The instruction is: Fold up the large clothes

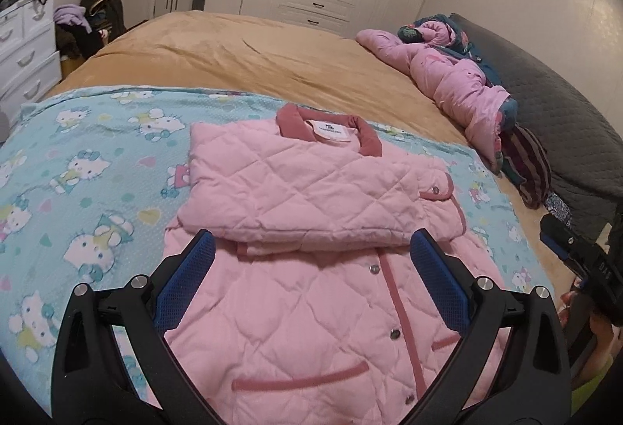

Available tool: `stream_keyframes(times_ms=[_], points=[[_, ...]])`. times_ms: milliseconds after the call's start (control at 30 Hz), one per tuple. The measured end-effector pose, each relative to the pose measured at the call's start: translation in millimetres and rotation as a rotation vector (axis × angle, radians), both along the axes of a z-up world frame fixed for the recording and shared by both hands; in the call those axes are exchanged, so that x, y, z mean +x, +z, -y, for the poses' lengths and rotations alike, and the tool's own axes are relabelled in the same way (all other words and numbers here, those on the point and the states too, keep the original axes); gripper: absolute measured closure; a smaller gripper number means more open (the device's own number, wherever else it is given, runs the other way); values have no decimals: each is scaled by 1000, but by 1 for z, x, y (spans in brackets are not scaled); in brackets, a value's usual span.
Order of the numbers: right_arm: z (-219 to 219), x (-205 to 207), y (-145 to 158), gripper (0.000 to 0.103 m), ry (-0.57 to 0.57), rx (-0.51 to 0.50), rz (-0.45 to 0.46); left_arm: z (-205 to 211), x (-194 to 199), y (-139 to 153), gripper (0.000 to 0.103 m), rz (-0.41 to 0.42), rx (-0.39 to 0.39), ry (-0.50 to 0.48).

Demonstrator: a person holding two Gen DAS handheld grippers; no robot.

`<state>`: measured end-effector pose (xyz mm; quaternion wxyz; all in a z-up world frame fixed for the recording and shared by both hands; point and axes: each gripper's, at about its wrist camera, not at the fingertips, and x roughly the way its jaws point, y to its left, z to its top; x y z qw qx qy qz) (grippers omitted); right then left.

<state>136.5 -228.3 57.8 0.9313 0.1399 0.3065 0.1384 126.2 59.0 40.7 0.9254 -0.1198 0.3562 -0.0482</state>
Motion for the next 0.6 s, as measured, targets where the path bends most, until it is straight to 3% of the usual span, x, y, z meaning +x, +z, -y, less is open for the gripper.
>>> stream_keyframes(times_ms=[267, 600], points=[[10, -31, 20, 4, 10, 15, 37, 2, -35, 22, 9, 33, 27, 15], [18, -67, 30, 4, 26, 6, 53, -12, -73, 30, 9, 26, 4, 53]])
